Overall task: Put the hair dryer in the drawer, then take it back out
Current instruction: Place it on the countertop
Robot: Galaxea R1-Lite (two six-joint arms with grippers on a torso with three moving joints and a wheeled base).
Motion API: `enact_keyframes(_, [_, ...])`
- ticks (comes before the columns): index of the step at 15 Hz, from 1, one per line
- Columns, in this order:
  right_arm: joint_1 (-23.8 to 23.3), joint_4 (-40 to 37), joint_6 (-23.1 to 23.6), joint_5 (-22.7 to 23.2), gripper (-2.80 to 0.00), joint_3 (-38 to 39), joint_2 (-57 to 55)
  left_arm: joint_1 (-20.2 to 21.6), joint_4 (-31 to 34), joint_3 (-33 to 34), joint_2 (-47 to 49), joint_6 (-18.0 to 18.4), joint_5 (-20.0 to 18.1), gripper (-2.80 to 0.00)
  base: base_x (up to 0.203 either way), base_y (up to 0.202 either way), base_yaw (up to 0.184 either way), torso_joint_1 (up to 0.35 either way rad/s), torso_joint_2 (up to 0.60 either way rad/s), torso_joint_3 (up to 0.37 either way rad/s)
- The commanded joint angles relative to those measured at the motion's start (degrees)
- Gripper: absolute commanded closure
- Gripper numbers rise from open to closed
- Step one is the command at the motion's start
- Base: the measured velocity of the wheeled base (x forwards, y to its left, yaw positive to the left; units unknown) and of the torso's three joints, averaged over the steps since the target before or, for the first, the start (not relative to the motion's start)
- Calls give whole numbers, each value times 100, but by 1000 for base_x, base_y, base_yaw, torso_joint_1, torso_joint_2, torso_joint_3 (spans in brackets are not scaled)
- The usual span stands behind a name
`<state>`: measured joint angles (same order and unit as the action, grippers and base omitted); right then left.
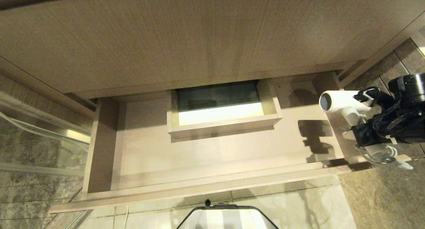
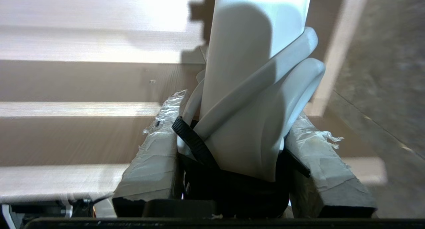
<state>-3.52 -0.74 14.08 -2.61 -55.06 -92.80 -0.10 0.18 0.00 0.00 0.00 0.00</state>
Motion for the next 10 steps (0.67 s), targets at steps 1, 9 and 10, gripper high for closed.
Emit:
enact_keyframes(1, [13, -49, 18, -3, 0, 94, 1017, 1, -1, 0, 0, 0, 0, 0, 0, 0, 0, 0, 0, 0])
enact_keyframes(9, [95, -744, 613, 12, 0, 733, 4327, 1, -1, 9, 0, 0, 0, 0, 0, 0, 0, 0, 0, 0])
enact_keyframes(10, [102, -824, 675, 11, 0, 841, 4710, 1, -1, 9, 0, 0, 0, 0, 0, 0, 0, 0, 0, 0])
